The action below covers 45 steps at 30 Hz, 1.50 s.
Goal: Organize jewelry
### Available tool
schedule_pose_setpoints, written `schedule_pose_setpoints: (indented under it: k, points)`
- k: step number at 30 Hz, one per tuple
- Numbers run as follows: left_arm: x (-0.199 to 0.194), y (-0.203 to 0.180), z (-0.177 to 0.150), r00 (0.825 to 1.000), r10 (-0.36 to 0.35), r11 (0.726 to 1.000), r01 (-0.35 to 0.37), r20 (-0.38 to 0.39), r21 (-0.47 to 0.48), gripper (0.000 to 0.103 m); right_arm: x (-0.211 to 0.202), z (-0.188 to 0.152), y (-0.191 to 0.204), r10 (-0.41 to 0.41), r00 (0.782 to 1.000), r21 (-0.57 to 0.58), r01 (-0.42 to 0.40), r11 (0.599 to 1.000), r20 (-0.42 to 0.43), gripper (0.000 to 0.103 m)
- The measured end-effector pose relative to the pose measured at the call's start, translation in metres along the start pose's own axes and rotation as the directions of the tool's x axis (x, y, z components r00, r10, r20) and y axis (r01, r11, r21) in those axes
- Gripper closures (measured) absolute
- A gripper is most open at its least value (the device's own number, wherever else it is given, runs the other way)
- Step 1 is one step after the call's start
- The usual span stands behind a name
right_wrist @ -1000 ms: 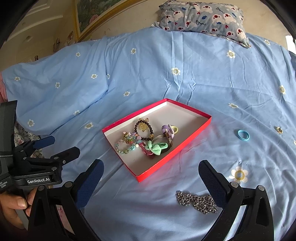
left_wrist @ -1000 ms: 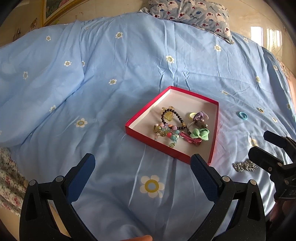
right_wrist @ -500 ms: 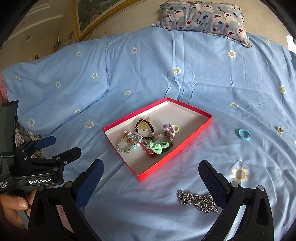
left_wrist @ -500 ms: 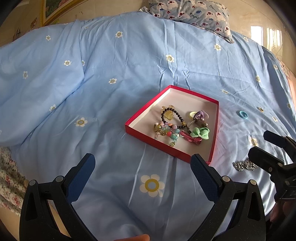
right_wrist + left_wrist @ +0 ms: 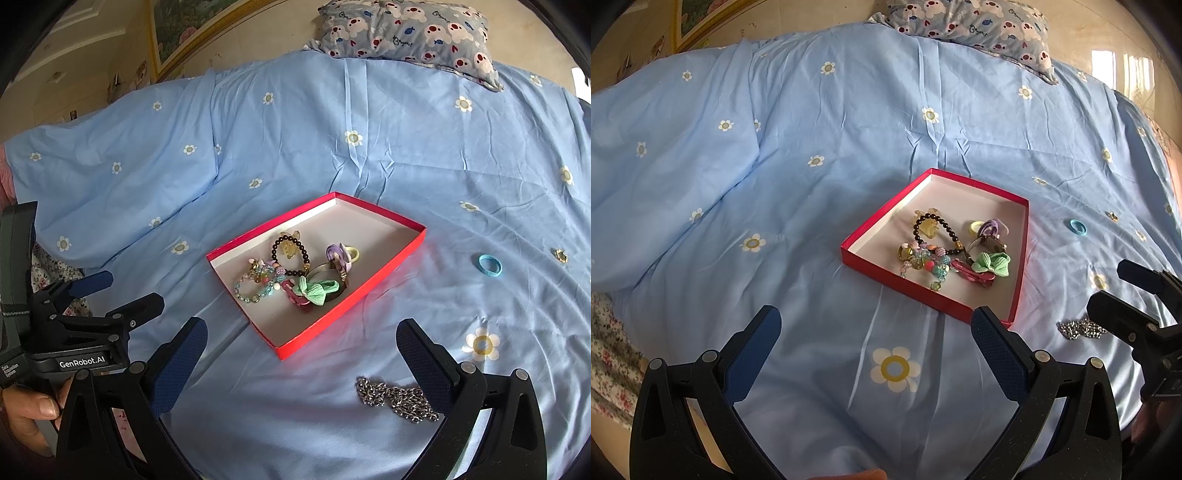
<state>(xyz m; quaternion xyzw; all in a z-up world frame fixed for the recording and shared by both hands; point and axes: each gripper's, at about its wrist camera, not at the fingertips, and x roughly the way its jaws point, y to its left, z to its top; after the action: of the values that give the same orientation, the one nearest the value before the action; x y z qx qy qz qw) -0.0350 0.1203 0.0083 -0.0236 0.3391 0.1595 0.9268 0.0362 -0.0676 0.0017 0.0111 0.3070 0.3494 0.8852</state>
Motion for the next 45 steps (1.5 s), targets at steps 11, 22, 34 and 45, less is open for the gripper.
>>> schedule_pose_setpoints:
  k: [11,22,34,45]
  points:
    - [0.0021,-0.0001,0.0002,1.000,0.002,1.000,-0.002,-0.001,0.001,0.000,0.0001,-0.0002,-0.0001,0.003,1.000,-0.001,-0.003,1.000,0.000,0.000]
    - [0.0032,0.0005,0.0007,1.000,-0.005,1.000,0.005,-0.002,0.000,0.000,0.0002,0.0007,0.0019,0.003,1.000,0.000,-0.003,1.000,0.002,0.000]
    - [0.0031,0.0003,0.0011,1.000,-0.005,1.000,0.005,-0.002,0.004,0.000,0.0003,0.0020,0.0039,0.004,1.000,0.001,-0.004,1.000,0.005,0.000]
    - [0.0050,-0.0002,0.0018,1.000,-0.006,1.000,0.006,-0.006,0.006,0.000,0.0001,0.0019,0.0032,0.005,1.000,0.000,-0.005,1.000,0.005,0.000]
